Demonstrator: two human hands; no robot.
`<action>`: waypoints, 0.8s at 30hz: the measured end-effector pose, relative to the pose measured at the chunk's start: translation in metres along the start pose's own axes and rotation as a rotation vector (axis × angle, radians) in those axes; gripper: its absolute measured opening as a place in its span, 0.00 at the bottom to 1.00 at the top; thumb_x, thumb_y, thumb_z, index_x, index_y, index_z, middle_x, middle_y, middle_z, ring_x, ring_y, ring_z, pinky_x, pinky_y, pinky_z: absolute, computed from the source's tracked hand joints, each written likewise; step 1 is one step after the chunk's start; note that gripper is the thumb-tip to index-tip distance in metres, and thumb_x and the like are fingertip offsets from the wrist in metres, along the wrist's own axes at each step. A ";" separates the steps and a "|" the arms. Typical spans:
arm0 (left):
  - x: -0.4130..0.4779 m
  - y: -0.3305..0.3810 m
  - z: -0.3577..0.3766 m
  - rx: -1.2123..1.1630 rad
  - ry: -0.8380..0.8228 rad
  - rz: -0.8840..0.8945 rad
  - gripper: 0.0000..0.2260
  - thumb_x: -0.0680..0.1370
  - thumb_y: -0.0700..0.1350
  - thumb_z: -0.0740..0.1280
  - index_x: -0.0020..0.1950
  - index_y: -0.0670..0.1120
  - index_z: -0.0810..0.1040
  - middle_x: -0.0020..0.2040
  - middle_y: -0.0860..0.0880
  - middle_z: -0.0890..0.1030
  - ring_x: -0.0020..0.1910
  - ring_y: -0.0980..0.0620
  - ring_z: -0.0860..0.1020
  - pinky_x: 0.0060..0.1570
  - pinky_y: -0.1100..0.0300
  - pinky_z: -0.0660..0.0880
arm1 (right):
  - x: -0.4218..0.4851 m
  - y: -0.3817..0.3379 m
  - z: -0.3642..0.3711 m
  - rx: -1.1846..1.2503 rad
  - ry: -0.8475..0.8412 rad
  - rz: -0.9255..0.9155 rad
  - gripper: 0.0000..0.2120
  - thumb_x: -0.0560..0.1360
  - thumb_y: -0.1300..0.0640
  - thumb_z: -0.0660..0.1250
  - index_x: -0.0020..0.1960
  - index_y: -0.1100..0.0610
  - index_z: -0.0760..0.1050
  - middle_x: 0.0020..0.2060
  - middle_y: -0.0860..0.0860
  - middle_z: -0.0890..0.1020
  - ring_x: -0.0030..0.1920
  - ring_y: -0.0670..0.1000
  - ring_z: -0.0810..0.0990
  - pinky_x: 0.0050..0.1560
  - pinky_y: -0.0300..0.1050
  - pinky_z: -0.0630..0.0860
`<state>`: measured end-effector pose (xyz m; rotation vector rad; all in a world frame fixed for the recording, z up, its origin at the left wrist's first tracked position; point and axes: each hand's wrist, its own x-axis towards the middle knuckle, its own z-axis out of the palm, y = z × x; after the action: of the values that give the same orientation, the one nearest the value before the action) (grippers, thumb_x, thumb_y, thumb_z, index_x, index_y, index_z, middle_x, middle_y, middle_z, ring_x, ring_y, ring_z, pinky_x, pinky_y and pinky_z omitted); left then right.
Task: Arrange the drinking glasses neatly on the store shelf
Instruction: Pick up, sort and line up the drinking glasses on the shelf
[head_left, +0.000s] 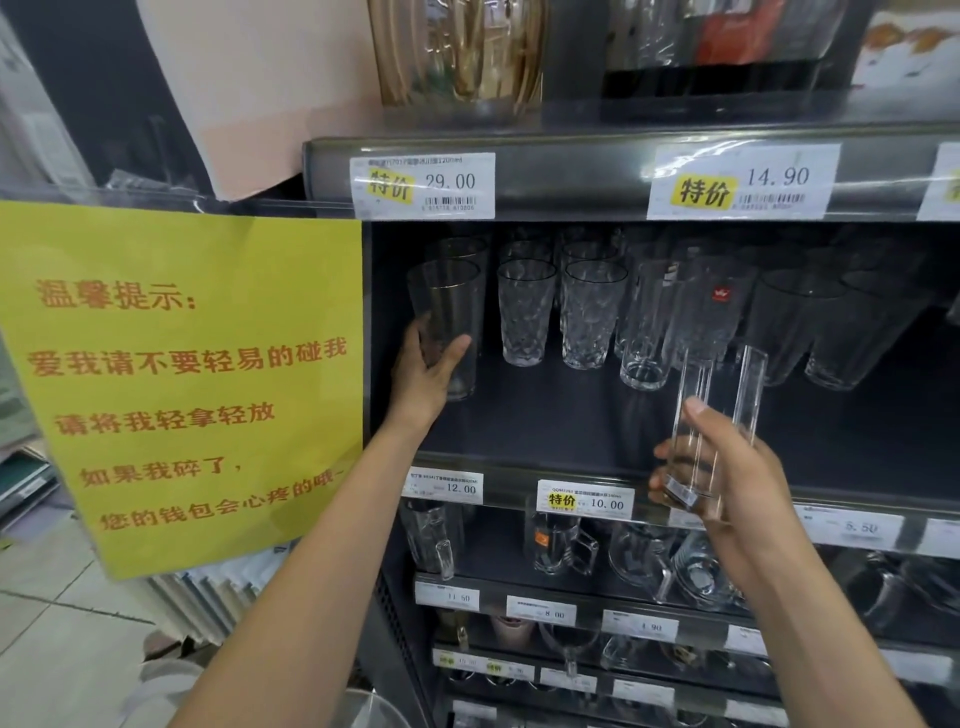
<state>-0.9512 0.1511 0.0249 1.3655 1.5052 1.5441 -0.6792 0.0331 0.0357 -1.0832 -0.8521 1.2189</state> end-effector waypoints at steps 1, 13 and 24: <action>0.000 0.000 0.000 0.003 0.000 -0.001 0.30 0.79 0.51 0.68 0.78 0.49 0.61 0.60 0.55 0.72 0.58 0.57 0.73 0.41 0.75 0.70 | 0.000 0.000 0.000 0.001 -0.004 0.000 0.21 0.70 0.44 0.73 0.55 0.57 0.77 0.39 0.56 0.83 0.34 0.55 0.81 0.38 0.49 0.80; 0.002 -0.003 0.000 0.032 -0.002 -0.005 0.29 0.80 0.52 0.67 0.78 0.50 0.61 0.64 0.47 0.75 0.60 0.54 0.74 0.43 0.72 0.72 | -0.002 0.002 0.005 0.004 -0.022 0.014 0.21 0.68 0.43 0.73 0.54 0.56 0.76 0.39 0.57 0.83 0.32 0.56 0.80 0.35 0.47 0.79; -0.003 0.003 -0.002 0.036 -0.015 -0.027 0.30 0.79 0.52 0.67 0.78 0.48 0.61 0.68 0.44 0.75 0.58 0.55 0.74 0.56 0.62 0.73 | -0.001 0.008 0.005 0.015 -0.029 0.034 0.21 0.67 0.43 0.73 0.52 0.56 0.76 0.40 0.58 0.82 0.33 0.57 0.80 0.37 0.49 0.80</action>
<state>-0.9513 0.1471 0.0273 1.3685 1.5430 1.4945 -0.6865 0.0328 0.0296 -1.0740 -0.8491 1.2702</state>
